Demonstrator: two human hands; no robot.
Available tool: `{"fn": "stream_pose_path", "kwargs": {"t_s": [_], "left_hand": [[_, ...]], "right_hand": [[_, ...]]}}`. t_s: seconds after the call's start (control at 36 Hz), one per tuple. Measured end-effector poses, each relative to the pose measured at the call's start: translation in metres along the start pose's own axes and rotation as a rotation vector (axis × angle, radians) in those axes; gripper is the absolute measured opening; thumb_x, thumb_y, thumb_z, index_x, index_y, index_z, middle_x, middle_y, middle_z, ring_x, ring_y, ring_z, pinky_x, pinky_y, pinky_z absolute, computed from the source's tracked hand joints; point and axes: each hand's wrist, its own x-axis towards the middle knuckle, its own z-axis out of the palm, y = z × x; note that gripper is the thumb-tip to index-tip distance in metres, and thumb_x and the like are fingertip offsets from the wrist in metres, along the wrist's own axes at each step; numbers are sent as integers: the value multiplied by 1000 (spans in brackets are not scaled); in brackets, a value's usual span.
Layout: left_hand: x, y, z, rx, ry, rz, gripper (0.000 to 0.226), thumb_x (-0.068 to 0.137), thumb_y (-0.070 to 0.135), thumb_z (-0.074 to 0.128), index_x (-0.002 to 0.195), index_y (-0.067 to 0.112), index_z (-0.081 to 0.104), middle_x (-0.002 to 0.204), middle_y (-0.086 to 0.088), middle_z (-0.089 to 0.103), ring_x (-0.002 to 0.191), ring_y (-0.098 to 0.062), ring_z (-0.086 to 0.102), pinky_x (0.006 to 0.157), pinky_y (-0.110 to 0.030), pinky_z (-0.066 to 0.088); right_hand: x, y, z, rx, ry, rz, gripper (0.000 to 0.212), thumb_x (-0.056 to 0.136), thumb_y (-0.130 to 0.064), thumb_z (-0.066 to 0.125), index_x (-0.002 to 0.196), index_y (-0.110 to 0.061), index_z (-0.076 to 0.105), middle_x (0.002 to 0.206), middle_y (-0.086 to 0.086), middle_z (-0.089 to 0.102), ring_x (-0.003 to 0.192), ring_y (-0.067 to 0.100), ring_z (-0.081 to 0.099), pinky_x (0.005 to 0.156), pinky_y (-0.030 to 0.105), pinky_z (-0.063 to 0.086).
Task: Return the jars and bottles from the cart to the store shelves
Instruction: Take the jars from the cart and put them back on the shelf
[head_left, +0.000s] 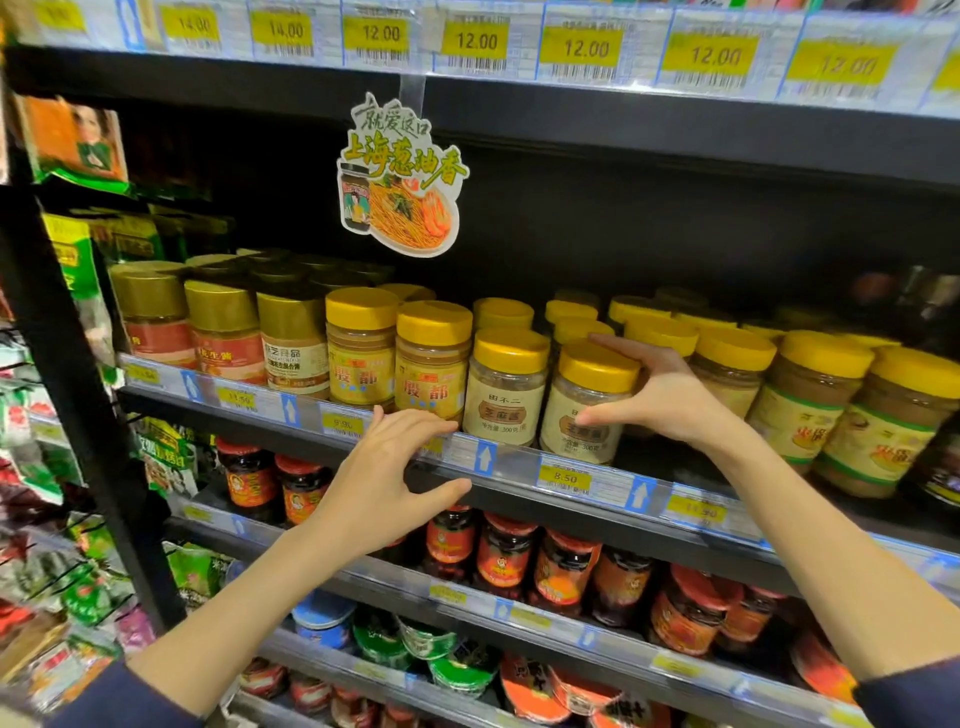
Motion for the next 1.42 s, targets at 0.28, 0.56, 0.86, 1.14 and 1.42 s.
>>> {"fn": "stream_pose_path", "kwargs": {"t_s": [0.28, 0.56, 0.86, 1.14, 1.42], "left_hand": [[1, -2, -3, -14, -55, -6, 62, 75, 59, 54, 127, 25, 54, 122, 18, 51, 123, -1, 41, 116, -36, 0], [1, 5, -42, -41, -336, -55, 57, 91, 31, 58, 143, 25, 36, 150, 11, 33, 141, -4, 22, 119, -34, 13], [-51, -21, -107, -8, -488, -88, 57, 92, 32, 56, 144, 22, 35, 150, 6, 34, 139, -11, 30, 112, -28, 29], [-137, -61, -195, 172, -600, -243, 62, 91, 41, 55, 146, 23, 31, 151, 5, 33, 138, -14, 32, 107, -29, 31], [-236, -129, -313, 404, -513, -515, 62, 89, 38, 58, 143, 19, 34, 147, 1, 39, 133, -17, 40, 106, -32, 37]], "right_hand": [[-1, 2, 1, -109, -5, 24, 105, 47, -51, 76, 142, -34, 33, 146, -1, 38, 128, 18, 42, 97, 30, 41], [-34, -25, -4, -320, 91, 50, 105, 52, -54, 74, 144, -24, 34, 144, 1, 45, 132, 19, 42, 108, 35, 36], [-113, -77, 47, -488, 129, 66, 73, 77, -24, 75, 140, -13, 41, 144, 9, 45, 134, 25, 40, 108, 37, 33], [-139, -128, 163, -632, -180, 8, 78, 81, -36, 69, 145, -14, 31, 151, 7, 33, 139, 23, 32, 113, 37, 28], [-87, -213, 279, -620, -455, -155, 74, 85, -43, 63, 145, -15, 29, 150, 6, 33, 136, 23, 34, 109, 37, 33]]}}
